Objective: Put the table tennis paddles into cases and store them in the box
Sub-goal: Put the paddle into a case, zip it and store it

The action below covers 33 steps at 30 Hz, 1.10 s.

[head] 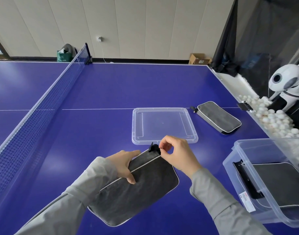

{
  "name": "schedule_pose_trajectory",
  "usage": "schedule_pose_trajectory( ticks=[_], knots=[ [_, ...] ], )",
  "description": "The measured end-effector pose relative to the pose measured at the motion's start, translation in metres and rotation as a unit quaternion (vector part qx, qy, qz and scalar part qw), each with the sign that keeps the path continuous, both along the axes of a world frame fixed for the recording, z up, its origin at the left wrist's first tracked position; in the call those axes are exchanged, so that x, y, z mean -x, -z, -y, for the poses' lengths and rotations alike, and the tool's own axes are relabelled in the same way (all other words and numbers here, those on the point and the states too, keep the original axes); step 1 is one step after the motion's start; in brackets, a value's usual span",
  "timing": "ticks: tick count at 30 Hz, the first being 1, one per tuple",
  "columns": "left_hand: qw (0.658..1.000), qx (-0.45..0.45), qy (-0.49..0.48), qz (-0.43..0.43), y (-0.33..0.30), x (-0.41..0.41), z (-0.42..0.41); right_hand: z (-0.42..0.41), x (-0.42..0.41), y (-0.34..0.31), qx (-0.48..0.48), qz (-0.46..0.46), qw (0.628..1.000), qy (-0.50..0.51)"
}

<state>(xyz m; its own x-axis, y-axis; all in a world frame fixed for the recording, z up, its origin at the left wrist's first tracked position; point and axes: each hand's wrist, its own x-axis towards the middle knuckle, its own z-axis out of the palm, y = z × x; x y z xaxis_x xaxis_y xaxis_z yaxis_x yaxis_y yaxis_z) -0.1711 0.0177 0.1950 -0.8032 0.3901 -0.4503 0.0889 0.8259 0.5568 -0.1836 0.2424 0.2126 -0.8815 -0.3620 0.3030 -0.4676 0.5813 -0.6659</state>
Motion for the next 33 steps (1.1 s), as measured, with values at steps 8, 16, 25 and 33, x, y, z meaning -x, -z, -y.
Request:
schedule_pose_trajectory(
  ticks=[8, 16, 25, 33],
  knots=[
    [0.971, -0.162, -0.175, 0.012, 0.021, -0.013, 0.022, -0.002, -0.002, 0.017, 0.046, 0.033, 0.997, 0.049],
    [0.820, -0.424, -0.381, 0.043, 0.037, -0.029, 0.044, -0.004, -0.024, 0.041, 0.159, 0.241, 0.949, 0.125],
    [0.625, -0.595, -0.505, 0.036, 0.054, -0.045, 0.020, -0.002, -0.065, 0.059, 0.355, 0.357, 0.843, 0.192],
    [0.527, -0.657, -0.535, 0.066, 0.069, -0.053, -0.030, 0.017, -0.078, 0.057, 0.543, 0.362, 0.733, 0.192]
  ],
)
